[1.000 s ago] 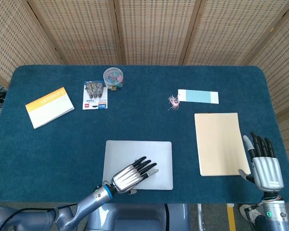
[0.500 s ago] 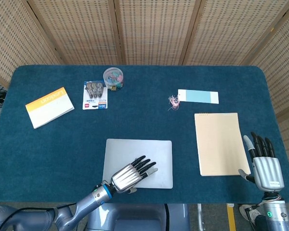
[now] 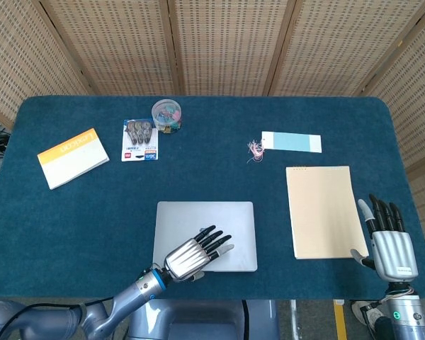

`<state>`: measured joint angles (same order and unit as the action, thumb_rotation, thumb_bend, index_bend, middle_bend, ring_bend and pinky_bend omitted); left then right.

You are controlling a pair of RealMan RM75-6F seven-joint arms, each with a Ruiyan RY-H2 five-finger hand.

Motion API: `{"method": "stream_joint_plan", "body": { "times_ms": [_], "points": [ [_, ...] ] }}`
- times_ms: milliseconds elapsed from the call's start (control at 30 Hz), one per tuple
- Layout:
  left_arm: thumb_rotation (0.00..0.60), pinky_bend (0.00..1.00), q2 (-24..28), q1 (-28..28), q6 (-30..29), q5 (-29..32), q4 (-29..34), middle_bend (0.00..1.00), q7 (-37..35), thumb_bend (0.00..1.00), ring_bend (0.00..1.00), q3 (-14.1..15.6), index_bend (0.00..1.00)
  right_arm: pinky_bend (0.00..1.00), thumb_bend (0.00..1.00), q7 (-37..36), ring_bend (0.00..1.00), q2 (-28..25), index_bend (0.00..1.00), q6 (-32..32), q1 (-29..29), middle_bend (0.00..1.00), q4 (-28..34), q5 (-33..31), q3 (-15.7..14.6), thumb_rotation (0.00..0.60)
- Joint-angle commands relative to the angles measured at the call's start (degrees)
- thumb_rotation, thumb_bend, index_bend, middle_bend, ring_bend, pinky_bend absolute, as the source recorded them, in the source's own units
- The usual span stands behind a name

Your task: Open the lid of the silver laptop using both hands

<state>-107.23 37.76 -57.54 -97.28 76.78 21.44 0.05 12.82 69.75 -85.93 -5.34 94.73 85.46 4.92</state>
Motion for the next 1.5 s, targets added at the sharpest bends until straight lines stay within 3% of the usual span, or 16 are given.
{"method": "stream_joint_plan", "body": {
  "times_ms": [33,133,567,933,1167,1500],
  "points": [
    [0.6,0.0,-0.5,-0.03,-1.09,-0.44,-1.16,0.0,1.09,0.36,0.0,-0.08,0.0,0.0,0.0,-0.11,0.0,-0.03,0.0,0.03,-0.01,0.0,0.01,0.03,-0.02,0.6],
    [0.6,0.0,-0.93,-0.09,-1.93,-0.58,-2.36,0.0,1.56,0.41,0.0,-0.1,0.0,0.0,0.0,-0.2,0.0,-0.06,0.0,0.08,-0.03,0.0,0.01,0.01,-0.04,0.6],
    [0.6,0.0,-2.71,0.56,-2.56,1.12,-5.53,0.0,2.79,0.43,0.0,-1.35,0.0,0.0,0.0,-0.69,0.0,-0.24,0.0,0.32,-0.11,0.0,0.12,-0.03,-0.14,0.6],
    [0.6,0.0,-5.71,1.67,-1.26,4.92,-8.57,0.0,3.87,0.44,0.0,-4.36,0.0,0.0,0.0,-0.95,0.0,-0.28,0.0,0.42,-0.16,0.0,0.06,-0.08,-0.15,0.6],
    [0.6,0.0,-7.14,2.52,-2.53,5.7,-10.79,0.0,5.11,0.53,0.0,-5.91,0.0,0.0,0.0,-1.22,0.0,-0.31,0.0,0.51,-0.19,0.0,0.04,-0.03,-0.23,0.6],
    [0.6,0.0,-6.63,3.4,-4.16,9.2,-11.71,0.0,6.69,0.52,0.0,-10.27,0.0,0.0,0.0,-1.79,0.0,-0.52,0.0,0.65,-0.21,0.0,0.09,-0.23,-0.19,0.6]
  ]
}}
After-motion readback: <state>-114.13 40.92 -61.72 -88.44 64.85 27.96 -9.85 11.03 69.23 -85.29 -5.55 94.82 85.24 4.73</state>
